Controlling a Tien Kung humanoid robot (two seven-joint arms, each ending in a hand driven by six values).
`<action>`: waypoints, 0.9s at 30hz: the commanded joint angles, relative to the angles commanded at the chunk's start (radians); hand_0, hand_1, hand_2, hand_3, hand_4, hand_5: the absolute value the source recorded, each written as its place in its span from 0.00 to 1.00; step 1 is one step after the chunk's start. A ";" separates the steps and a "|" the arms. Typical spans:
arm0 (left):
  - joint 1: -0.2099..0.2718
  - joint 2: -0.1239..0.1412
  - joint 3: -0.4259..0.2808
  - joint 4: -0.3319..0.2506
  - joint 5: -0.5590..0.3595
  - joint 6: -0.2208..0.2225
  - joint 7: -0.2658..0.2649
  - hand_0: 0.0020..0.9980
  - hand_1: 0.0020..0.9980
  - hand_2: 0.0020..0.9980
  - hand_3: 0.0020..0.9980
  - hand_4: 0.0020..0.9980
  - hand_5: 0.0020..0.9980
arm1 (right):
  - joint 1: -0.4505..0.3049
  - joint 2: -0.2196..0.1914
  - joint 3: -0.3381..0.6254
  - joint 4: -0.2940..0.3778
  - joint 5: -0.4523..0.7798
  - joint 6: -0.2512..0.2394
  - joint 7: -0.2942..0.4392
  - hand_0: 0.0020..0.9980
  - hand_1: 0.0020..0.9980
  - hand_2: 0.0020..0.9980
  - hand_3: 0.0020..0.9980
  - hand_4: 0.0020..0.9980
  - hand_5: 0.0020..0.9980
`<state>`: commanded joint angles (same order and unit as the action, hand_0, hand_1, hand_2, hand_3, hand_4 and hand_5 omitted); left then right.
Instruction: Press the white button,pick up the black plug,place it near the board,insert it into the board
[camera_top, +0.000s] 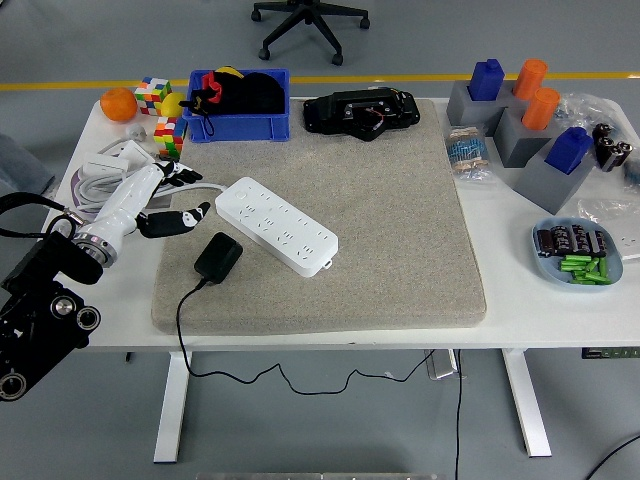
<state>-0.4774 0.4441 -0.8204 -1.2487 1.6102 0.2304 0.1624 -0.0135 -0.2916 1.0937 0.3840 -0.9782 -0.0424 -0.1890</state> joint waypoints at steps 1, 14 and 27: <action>-0.009 0.000 0.009 0.005 -0.001 -0.003 0.002 0.46 0.53 0.50 0.68 0.36 0.00 | 0.000 0.000 0.000 0.000 0.000 0.000 0.000 0.70 0.64 0.65 0.59 0.67 0.42; -0.192 -0.036 0.207 0.174 -0.036 -0.090 0.058 0.30 0.20 0.13 0.67 0.00 0.00 | 0.007 -0.004 -0.019 -0.001 0.007 0.003 -0.005 0.53 0.61 0.64 0.59 0.67 0.42; -0.312 -0.108 0.321 0.341 0.000 -0.113 0.093 0.31 0.19 0.14 0.68 0.00 0.00 | 0.016 -0.014 -0.039 -0.001 0.012 0.001 -0.003 0.53 0.60 0.64 0.59 0.67 0.42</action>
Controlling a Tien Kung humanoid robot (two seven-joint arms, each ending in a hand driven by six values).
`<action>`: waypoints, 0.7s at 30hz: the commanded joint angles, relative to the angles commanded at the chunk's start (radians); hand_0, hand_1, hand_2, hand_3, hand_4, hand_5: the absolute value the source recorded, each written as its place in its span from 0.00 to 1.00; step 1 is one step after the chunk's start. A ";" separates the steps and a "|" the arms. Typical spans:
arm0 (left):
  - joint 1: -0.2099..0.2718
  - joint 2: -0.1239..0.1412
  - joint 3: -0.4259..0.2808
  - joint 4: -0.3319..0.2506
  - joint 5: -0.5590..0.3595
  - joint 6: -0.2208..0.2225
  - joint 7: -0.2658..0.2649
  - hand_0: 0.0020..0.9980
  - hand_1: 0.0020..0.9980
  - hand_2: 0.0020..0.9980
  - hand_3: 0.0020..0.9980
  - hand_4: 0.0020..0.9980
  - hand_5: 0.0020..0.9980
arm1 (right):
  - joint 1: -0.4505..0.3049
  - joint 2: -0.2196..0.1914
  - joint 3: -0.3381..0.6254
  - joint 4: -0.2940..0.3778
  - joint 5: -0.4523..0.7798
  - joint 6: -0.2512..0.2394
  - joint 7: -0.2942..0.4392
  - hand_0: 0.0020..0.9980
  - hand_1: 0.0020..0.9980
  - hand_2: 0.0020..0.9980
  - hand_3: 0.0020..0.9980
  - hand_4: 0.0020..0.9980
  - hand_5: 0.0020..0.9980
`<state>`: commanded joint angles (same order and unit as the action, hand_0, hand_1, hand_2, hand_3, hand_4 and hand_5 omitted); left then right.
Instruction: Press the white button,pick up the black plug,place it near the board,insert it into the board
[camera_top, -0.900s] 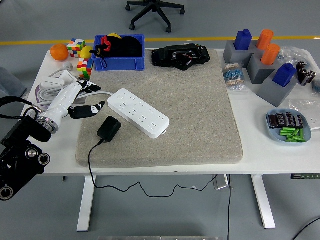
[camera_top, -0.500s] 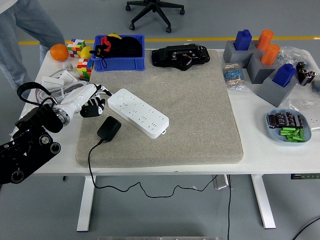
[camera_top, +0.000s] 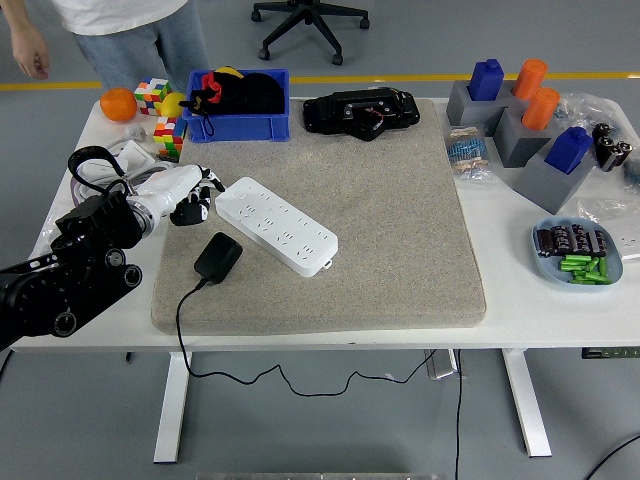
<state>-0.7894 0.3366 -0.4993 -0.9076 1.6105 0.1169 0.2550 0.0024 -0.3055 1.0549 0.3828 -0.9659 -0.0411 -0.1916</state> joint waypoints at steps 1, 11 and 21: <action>-0.008 -0.006 0.011 0.013 0.004 -0.001 0.001 0.31 0.19 0.13 0.69 0.00 0.00 | 0.000 0.000 -0.002 0.000 0.000 0.000 0.000 0.54 0.60 0.64 0.59 0.67 0.42; -0.083 -0.080 0.099 0.130 0.024 0.012 0.010 0.31 0.18 0.13 0.69 0.00 0.00 | 0.004 -0.005 -0.025 -0.001 0.003 0.001 0.000 0.55 0.60 0.64 0.59 0.67 0.42; -0.098 -0.120 0.123 0.159 0.031 0.013 0.013 0.30 0.18 0.14 0.69 0.00 0.00 | 0.003 -0.005 -0.028 -0.001 0.004 0.000 0.000 0.56 0.59 0.64 0.59 0.67 0.42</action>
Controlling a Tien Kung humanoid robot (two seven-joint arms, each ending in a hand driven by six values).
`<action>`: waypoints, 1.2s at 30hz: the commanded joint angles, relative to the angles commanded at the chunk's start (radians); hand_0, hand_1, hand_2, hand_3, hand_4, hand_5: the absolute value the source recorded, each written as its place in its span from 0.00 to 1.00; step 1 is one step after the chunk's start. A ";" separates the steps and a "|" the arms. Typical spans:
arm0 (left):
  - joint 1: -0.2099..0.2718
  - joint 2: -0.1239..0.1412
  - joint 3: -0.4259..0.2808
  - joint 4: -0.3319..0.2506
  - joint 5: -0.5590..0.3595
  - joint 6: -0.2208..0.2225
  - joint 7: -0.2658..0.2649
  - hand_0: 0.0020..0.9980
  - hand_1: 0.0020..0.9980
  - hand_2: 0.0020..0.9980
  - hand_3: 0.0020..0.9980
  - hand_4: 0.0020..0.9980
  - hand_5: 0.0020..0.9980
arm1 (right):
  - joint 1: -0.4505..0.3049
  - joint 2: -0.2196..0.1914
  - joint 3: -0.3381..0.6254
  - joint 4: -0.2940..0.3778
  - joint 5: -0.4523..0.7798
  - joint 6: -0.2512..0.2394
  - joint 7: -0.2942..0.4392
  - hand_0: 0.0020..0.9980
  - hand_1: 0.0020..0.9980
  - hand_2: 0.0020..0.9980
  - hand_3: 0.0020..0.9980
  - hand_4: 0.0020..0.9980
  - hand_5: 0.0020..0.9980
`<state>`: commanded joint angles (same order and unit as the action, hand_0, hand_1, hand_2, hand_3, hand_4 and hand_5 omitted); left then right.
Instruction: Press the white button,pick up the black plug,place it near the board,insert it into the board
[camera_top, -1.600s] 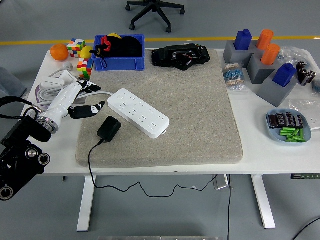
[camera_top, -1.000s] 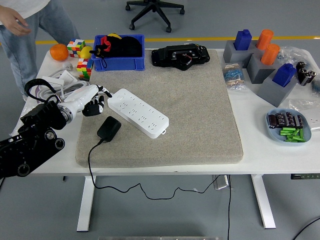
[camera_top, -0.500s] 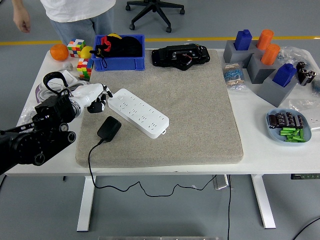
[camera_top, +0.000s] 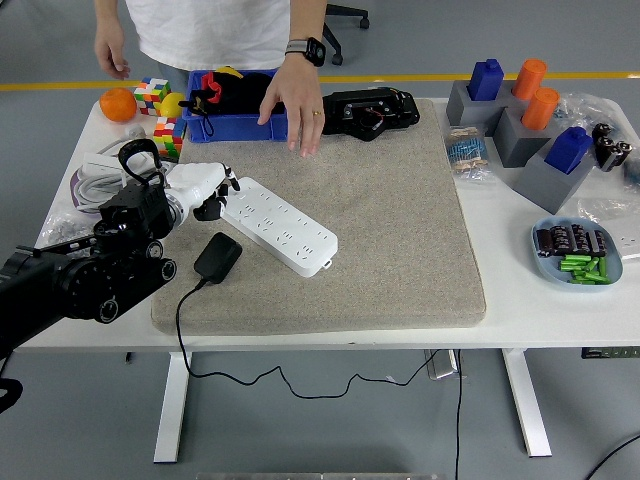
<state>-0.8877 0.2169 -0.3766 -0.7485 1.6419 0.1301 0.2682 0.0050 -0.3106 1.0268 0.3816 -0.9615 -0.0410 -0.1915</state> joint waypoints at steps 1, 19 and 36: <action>-0.001 -0.002 0.003 0.003 0.001 -0.001 0.000 0.30 0.18 0.14 0.69 0.00 0.00 | 0.000 0.000 -0.001 0.000 0.001 0.000 0.000 0.56 0.59 0.64 0.59 0.67 0.42; -0.026 -0.036 0.092 0.049 0.012 -0.017 0.003 0.30 0.18 0.14 0.69 0.00 0.00 | -0.002 0.000 -0.004 -0.001 0.002 0.000 0.000 0.56 0.59 0.64 0.59 0.67 0.42; 0.068 0.048 -0.161 -0.157 0.093 0.024 -0.019 0.30 0.19 0.15 0.69 0.00 0.00 | -0.014 0.010 0.021 0.000 -0.003 -0.001 0.000 0.57 0.60 0.64 0.59 0.67 0.42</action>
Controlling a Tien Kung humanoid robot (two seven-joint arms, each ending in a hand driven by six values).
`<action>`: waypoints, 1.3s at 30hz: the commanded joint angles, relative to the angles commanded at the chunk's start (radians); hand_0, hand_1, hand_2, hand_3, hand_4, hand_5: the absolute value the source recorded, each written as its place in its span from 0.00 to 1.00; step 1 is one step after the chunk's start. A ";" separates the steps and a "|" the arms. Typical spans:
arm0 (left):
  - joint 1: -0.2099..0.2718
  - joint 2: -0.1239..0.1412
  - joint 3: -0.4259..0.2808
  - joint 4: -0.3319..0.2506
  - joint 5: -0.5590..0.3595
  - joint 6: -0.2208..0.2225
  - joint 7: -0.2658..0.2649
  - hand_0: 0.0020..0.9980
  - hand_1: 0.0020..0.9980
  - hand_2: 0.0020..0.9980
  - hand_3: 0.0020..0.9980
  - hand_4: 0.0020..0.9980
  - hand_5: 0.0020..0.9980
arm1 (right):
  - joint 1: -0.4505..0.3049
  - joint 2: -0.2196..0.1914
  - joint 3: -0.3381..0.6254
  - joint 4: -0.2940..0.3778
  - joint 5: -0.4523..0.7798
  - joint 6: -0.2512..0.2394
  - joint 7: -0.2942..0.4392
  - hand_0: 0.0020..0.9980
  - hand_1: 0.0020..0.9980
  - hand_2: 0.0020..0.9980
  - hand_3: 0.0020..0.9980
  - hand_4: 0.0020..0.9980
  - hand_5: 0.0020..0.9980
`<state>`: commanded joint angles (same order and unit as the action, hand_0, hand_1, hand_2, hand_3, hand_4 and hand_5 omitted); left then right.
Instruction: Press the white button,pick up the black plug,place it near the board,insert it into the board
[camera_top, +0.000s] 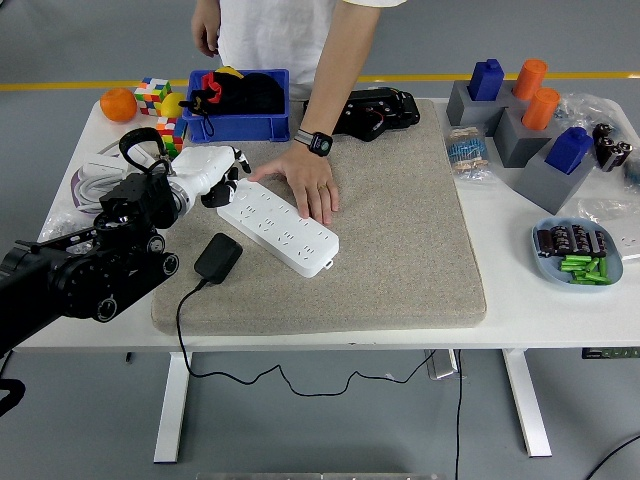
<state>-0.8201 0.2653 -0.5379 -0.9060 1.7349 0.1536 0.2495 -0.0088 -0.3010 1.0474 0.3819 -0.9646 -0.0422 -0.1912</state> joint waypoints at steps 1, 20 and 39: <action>0.015 0.006 -0.018 -0.021 0.000 0.003 -0.002 0.30 0.19 0.15 0.69 0.00 0.00 | -0.001 0.001 0.001 0.000 0.000 0.000 0.000 0.57 0.60 0.64 0.59 0.67 0.42; 0.442 0.078 -0.322 -0.445 0.006 0.050 0.031 0.85 0.92 0.92 0.96 1.00 0.53 | -0.006 0.005 0.014 0.003 -0.009 -0.002 0.001 0.57 0.60 0.64 0.59 0.67 0.42; 0.505 0.027 -0.318 -0.394 0.230 0.118 0.079 0.85 0.89 0.88 0.94 1.00 0.32 | -0.005 0.002 0.001 0.003 -0.007 -0.002 0.002 0.58 0.60 0.64 0.59 0.67 0.41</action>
<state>-0.3150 0.2922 -0.8554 -1.2996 1.9652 0.2716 0.3288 -0.0134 -0.2991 1.0480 0.3846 -0.9718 -0.0443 -0.1896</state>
